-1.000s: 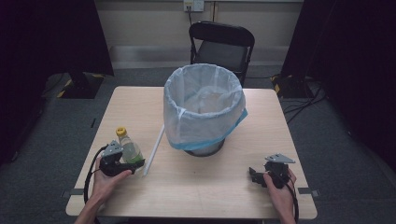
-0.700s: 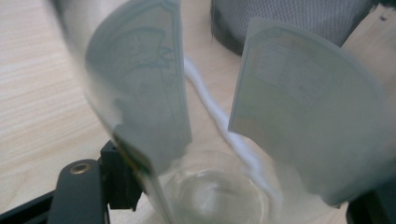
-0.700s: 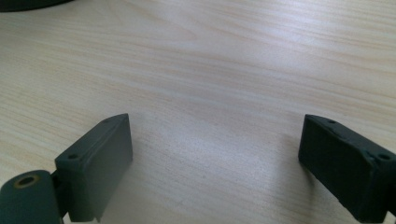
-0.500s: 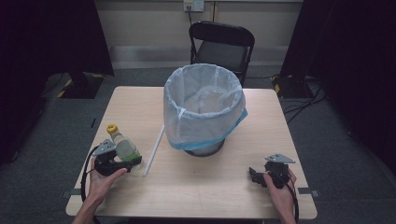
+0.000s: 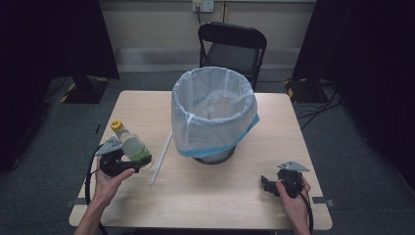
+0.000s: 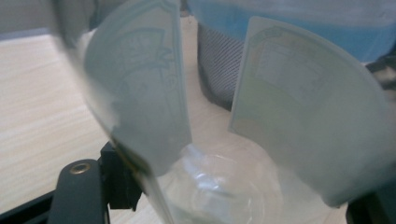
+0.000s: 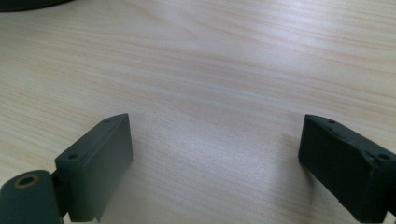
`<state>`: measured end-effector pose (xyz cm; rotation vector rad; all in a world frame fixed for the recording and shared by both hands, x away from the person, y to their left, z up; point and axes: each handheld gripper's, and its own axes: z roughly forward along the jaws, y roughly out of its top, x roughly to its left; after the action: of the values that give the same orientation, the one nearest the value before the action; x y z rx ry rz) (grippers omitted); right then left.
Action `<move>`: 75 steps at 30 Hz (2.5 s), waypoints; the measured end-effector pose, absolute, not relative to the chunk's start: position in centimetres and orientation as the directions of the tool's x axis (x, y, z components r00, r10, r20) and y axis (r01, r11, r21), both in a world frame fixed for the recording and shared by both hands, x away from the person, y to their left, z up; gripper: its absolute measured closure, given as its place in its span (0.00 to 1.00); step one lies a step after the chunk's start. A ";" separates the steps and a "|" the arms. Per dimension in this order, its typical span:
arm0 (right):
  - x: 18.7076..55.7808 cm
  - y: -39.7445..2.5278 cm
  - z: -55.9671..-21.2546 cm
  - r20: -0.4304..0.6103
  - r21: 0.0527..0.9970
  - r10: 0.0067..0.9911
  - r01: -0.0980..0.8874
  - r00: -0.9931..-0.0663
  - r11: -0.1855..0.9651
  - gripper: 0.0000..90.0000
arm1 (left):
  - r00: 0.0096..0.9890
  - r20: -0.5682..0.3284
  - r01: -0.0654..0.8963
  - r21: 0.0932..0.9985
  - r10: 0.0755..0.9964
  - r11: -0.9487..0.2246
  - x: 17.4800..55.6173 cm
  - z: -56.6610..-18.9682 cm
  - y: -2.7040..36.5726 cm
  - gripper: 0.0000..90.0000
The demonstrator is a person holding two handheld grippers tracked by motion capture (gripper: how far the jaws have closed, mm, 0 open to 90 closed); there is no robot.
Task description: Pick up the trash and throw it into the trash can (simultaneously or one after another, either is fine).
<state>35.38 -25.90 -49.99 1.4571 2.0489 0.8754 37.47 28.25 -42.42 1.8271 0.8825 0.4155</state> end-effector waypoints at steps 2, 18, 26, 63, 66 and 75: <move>35.4 -25.9 -50.0 -0.015 0.730 0.947 0.643 -0.322 0.230 0.10 | 0.677 -0.112 0.378 0.901 0.727 -0.213 37.4 -42.0 28.1 0.31; 35.4 -25.9 -50.0 -0.014 0.730 0.947 0.644 -0.322 0.230 0.10 | 0.680 -0.122 0.342 0.925 0.723 -0.166 37.5 -39.2 28.0 0.31; 35.4 -25.9 -50.0 -0.014 0.730 0.947 0.644 -0.322 0.230 0.10 | 0.686 -0.107 0.313 0.936 0.719 -0.159 37.5 -37.5 28.3 0.31; 35.4 -25.9 -50.0 -0.015 0.730 0.947 0.644 -0.322 0.230 0.10 | 0.732 -0.062 0.184 0.977 0.679 -0.109 40.4 -28.8 25.6 0.31; 35.4 -25.9 -50.0 -0.014 0.730 0.947 0.644 -0.322 0.230 0.10 | 0.736 -0.061 0.172 0.980 0.674 -0.099 40.6 -28.1 25.2 0.31; 35.4 -25.9 -50.0 -0.015 0.730 0.947 0.644 -0.322 0.230 0.10 | 0.752 -0.039 0.142 0.984 0.658 -0.104 40.8 -26.0 24.3 0.31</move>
<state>35.38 -25.90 -49.99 1.4573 2.0495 0.8759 40.83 24.31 -26.02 1.6453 0.6492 0.4903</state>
